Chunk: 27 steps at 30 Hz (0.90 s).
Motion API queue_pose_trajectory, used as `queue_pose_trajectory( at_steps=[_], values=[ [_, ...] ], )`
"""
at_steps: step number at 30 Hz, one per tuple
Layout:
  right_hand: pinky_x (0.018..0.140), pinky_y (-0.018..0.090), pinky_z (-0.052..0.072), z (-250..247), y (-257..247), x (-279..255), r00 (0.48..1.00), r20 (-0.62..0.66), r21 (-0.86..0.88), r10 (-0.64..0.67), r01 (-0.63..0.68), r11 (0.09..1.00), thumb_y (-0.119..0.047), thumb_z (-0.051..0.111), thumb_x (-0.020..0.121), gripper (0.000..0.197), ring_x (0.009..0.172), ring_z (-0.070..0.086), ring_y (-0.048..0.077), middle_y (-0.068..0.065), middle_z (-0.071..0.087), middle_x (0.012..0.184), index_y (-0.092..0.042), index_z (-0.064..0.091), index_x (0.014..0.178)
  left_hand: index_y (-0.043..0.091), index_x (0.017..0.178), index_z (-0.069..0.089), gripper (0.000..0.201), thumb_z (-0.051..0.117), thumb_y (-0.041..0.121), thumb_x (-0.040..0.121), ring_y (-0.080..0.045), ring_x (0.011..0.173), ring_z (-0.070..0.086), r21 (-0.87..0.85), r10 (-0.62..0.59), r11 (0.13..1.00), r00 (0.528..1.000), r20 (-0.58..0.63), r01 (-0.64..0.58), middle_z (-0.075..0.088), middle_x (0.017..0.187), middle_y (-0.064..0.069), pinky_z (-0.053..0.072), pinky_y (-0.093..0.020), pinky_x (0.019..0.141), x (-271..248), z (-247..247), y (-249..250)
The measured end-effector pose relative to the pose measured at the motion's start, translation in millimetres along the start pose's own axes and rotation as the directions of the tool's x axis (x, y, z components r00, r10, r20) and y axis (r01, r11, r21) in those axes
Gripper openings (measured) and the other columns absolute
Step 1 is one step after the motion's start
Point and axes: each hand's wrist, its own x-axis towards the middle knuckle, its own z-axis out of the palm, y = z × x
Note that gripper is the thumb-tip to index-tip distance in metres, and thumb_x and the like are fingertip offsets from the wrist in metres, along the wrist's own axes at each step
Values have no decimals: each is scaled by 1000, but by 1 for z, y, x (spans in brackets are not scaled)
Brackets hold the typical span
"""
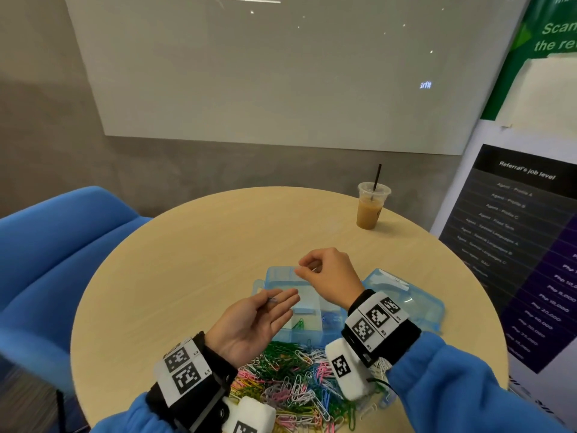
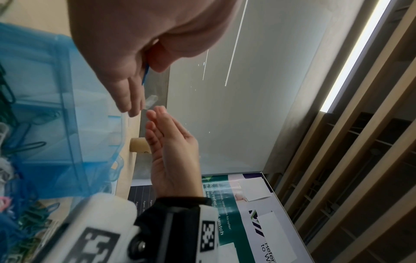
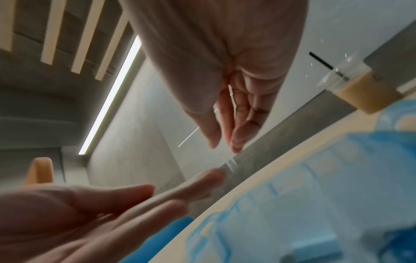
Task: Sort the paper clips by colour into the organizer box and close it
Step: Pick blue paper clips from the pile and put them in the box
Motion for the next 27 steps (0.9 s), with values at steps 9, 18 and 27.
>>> queue_pose_trajectory(
  at_steps=[9,18,27],
  values=[
    [63,16,46,-5,-6,-39,921,268,101,-282,264,959,-20,74,84,10,73,61,9,2,70,83,-13,71,90,-1,117,60,46,26,29,106,-27,116,60,56,-56,997,994,98,51,66,122,-19,39,-39,108,-6,13,-15],
    [58,11,38,-29,12,-44,976,150,-126,-160,179,976,-16,70,83,7,58,51,2,-4,61,68,-16,66,77,-1,132,45,44,35,31,104,-31,121,58,56,-92,995,985,146,84,62,128,-19,33,-43,115,-14,15,-10],
    [61,12,43,-51,33,-71,893,441,-246,-90,217,945,-25,71,87,12,67,56,3,-5,65,78,-14,71,92,14,113,62,23,52,16,92,-18,95,62,-41,-34,998,995,98,38,65,101,-2,45,-28,84,-13,1,3]
  ],
)
